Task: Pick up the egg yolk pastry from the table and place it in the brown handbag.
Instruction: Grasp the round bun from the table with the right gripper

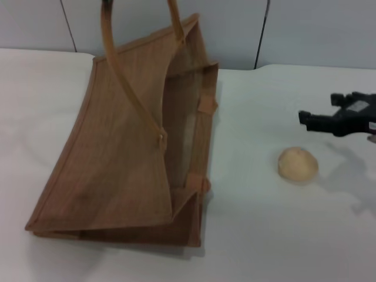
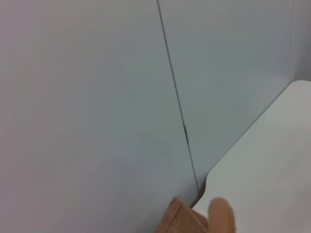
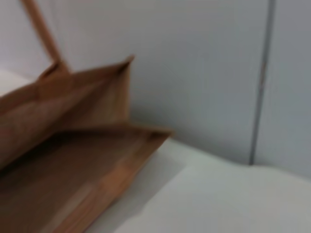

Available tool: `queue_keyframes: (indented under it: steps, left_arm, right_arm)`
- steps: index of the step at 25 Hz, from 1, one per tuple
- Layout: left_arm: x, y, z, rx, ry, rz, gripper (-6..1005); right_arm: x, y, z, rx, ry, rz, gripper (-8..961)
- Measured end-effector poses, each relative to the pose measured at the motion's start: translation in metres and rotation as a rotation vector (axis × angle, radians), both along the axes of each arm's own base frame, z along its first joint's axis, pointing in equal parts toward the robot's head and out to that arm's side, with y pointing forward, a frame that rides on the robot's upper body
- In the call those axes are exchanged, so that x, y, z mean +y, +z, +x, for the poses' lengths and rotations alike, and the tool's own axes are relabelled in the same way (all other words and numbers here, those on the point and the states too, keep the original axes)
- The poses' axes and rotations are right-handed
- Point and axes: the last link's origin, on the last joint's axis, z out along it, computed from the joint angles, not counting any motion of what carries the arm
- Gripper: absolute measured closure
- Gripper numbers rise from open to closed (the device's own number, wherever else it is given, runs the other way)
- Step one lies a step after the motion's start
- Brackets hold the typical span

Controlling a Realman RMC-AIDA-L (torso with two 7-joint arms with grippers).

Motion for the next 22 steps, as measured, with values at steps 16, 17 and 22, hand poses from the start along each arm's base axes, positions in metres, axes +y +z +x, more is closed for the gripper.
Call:
queue_keyframes:
  steps: [16, 17, 22]
  left_arm:
    - [-0.011, 0.009, 0.012, 0.020, -0.037, 0.036, 875]
    - [-0.011, 0.010, 0.012, 0.020, -0.037, 0.036, 875]
    - [-0.010, 0.011, 0.010, 0.029, -0.028, 0.045, 875]
  right_arm:
    - [0.007, -0.021, 0.009, -0.125, -0.076, -0.277, 65]
    - [0.007, -0.021, 0.008, -0.127, -0.074, -0.284, 66]
    - [0.011, -0.022, 0.004, -0.148, -0.067, -0.306, 67]
